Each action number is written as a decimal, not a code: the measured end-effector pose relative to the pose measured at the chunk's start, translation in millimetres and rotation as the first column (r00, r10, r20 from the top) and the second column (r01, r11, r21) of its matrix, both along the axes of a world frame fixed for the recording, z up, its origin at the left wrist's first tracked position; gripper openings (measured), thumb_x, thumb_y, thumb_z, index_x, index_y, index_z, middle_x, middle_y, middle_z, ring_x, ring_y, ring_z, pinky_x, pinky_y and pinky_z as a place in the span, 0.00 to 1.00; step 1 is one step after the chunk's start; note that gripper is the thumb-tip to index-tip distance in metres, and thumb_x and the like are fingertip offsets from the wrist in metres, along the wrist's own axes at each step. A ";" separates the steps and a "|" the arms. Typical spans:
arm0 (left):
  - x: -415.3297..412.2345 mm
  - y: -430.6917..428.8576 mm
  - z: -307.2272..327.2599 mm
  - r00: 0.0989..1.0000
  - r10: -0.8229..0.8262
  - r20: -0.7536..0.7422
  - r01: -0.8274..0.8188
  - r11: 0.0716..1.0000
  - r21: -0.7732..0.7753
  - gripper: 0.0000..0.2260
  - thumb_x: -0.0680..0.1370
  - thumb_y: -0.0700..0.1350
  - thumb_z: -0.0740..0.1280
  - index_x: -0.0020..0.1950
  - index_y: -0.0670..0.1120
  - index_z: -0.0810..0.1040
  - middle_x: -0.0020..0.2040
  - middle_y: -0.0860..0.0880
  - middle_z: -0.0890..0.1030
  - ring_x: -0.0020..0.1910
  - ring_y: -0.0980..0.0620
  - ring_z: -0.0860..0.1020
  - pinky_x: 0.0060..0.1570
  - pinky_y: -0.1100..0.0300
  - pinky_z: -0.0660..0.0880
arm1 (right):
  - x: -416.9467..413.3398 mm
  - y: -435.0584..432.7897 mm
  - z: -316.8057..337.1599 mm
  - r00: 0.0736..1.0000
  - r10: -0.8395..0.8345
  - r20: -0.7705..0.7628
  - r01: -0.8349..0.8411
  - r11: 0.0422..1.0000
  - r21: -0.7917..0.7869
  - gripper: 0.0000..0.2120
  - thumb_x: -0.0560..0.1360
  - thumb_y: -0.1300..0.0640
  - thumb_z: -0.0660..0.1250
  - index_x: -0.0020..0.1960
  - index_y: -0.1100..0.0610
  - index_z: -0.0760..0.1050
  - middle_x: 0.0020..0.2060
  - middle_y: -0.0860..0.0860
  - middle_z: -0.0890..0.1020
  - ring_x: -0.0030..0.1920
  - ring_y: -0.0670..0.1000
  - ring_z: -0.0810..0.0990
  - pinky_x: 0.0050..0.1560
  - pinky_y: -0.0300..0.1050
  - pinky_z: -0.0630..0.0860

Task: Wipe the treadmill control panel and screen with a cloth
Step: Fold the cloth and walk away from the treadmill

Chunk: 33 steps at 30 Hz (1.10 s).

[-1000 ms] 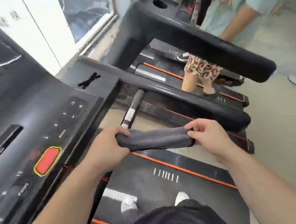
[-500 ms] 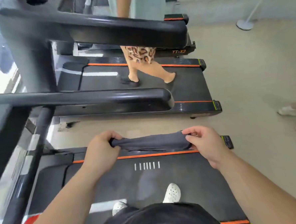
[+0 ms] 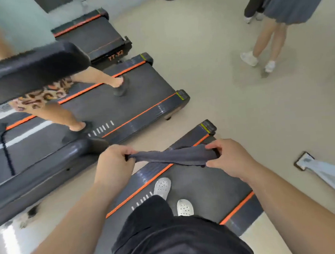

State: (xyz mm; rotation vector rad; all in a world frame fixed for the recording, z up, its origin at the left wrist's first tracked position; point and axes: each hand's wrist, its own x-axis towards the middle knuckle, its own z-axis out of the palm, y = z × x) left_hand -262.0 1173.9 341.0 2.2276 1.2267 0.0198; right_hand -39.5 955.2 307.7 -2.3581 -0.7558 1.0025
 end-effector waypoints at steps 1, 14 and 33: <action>17.0 3.7 -3.9 0.997 -0.071 0.001 0.071 0.997 -0.010 0.11 0.74 0.39 0.70 0.43 0.54 0.87 0.41 0.52 0.81 0.41 0.51 0.78 0.40 0.59 0.69 | 6.6 -7.2 -1.8 0.999 -0.014 0.037 0.015 0.999 -0.028 0.24 0.69 0.59 0.79 0.64 0.53 0.82 0.59 0.49 0.84 0.59 0.51 0.81 0.53 0.37 0.69; 211.7 33.8 -19.2 0.905 -0.300 0.302 0.423 0.700 -0.575 0.06 0.79 0.37 0.66 0.48 0.45 0.82 0.49 0.41 0.84 0.38 0.60 0.77 0.42 0.63 0.76 | 56.2 -87.4 31.4 0.656 -0.720 -0.225 0.749 0.657 0.080 0.03 0.74 0.58 0.74 0.42 0.55 0.86 0.41 0.49 0.86 0.44 0.51 0.81 0.51 0.50 0.75; 476.2 -223.1 -12.0 0.831 -0.493 0.256 0.509 0.490 -0.707 0.05 0.80 0.36 0.66 0.50 0.40 0.83 0.47 0.41 0.86 0.47 0.41 0.85 0.47 0.46 0.84 | 172.4 -266.6 8.6 -0.109 -0.888 -0.447 0.966 -0.200 0.162 0.02 0.79 0.63 0.70 0.47 0.60 0.80 0.43 0.60 0.84 0.38 0.53 0.83 0.38 0.50 0.85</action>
